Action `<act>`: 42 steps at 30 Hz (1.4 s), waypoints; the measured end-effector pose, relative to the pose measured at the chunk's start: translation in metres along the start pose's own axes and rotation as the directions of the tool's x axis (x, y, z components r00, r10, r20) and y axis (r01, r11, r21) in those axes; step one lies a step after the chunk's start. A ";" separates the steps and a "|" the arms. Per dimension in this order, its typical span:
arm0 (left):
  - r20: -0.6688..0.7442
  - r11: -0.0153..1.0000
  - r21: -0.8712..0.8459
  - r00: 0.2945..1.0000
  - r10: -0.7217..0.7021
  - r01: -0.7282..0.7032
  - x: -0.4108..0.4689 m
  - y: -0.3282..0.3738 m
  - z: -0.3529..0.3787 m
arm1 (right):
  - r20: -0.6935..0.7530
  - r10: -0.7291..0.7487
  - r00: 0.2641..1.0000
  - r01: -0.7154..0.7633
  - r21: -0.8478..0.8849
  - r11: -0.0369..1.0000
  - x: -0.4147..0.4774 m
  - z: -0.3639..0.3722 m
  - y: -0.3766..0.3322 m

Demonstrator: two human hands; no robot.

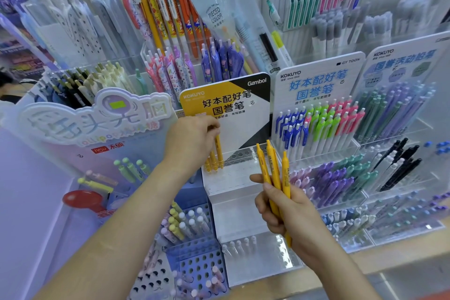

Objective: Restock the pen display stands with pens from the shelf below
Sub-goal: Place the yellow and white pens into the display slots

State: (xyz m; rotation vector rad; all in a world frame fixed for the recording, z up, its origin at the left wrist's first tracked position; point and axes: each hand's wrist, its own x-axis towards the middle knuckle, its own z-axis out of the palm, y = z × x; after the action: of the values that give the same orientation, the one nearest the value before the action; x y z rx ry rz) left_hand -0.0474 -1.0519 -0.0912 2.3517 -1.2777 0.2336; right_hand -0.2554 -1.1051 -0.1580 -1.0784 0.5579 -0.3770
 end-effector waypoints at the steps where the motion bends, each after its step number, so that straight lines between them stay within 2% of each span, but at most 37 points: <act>1: 0.021 1.000 0.001 1.000 -0.009 0.009 -0.001 0.000 -0.001 | 0.013 0.017 1.000 -0.017 0.035 0.999 0.000 0.000 0.000; 7: 0.092 0.993 0.107 0.995 0.033 -0.043 0.002 0.001 -0.002 | 0.096 0.084 0.992 -0.102 0.200 0.974 -0.001 -0.002 -0.002; 10: 0.020 0.974 0.183 0.991 0.135 -0.136 -0.002 0.001 0.000 | 0.142 0.095 0.985 -0.126 0.236 0.964 -0.002 0.000 -0.003; 11: -0.045 0.977 0.144 0.986 0.163 -0.155 -0.007 0.004 -0.001 | 0.153 0.095 0.984 -0.130 0.239 0.962 -0.003 0.000 -0.004; 12: -0.109 0.990 0.026 0.984 0.143 -0.141 -0.014 0.010 -0.002 | 0.162 0.092 0.982 -0.130 0.239 0.962 -0.004 0.000 -0.005; 13: -0.110 0.983 -0.160 0.991 0.076 -0.093 -0.020 0.019 -0.004 | 0.169 0.088 0.982 -0.127 0.237 0.963 -0.004 0.000 -0.006; 14: -0.025 0.936 -0.352 1.000 0.004 -0.012 -0.026 0.028 -0.006 | 0.174 0.082 0.981 -0.122 0.232 0.965 -0.005 0.000 -0.006; 16: 0.279 0.769 -0.602 0.959 -0.051 0.216 -0.033 0.045 -0.009 | 0.183 0.067 0.981 -0.105 0.202 0.974 -0.005 0.000 -0.006; 17: 0.385 0.692 -0.654 0.922 -0.045 0.307 -0.036 0.050 -0.009 | 0.187 0.059 0.981 -0.093 0.180 0.979 -0.005 0.001 -0.006; 19: 0.457 0.573 -0.716 0.888 -0.048 0.400 -0.038 0.052 -0.007 | 0.196 0.041 0.980 -0.067 0.127 0.990 -0.007 0.001 -0.005; 22: 0.388 0.481 -0.780 0.913 -0.129 0.400 -0.036 0.051 -0.013 | 0.163 0.041 0.986 -0.050 0.051 0.997 -0.008 0.001 -0.005; 24: 0.222 0.446 -0.840 0.946 -0.238 0.309 -0.026 0.044 -0.027 | 0.088 0.051 0.995 -0.054 0.029 0.998 -0.008 -0.003 -0.004; 25: 0.113 0.466 -0.851 0.951 -0.287 0.242 -0.019 0.039 -0.035 | 0.046 0.053 0.998 -0.054 0.030 0.998 -0.008 -0.005 -0.004; 27: -0.080 0.602 -0.788 0.947 -0.311 0.131 -0.007 0.030 -0.049 | -0.019 0.048 0.999 -0.047 0.053 0.997 -0.008 -0.009 -0.004; 29: -0.152 0.723 -0.683 0.949 -0.277 0.101 -0.004 0.024 -0.047 | -0.059 0.044 0.997 -0.039 0.080 0.996 -0.008 -0.011 -0.005; 33: -0.117 0.807 -0.578 0.966 -0.229 0.121 -0.012 0.017 -0.019 | -0.062 0.046 0.997 -0.041 0.089 0.995 -0.008 -0.011 -0.005; 42: -0.104 0.856 -0.506 0.979 -0.177 0.102 -0.011 0.010 0.003 | -0.035 0.058 0.998 -0.055 0.088 0.995 -0.008 -0.015 -0.001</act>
State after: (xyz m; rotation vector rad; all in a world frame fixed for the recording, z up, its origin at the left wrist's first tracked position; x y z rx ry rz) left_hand -0.0616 -1.0501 -0.0948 1.9262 -0.9489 0.0196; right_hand -0.2711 -1.1114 -0.1606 -0.9717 0.5989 -0.3691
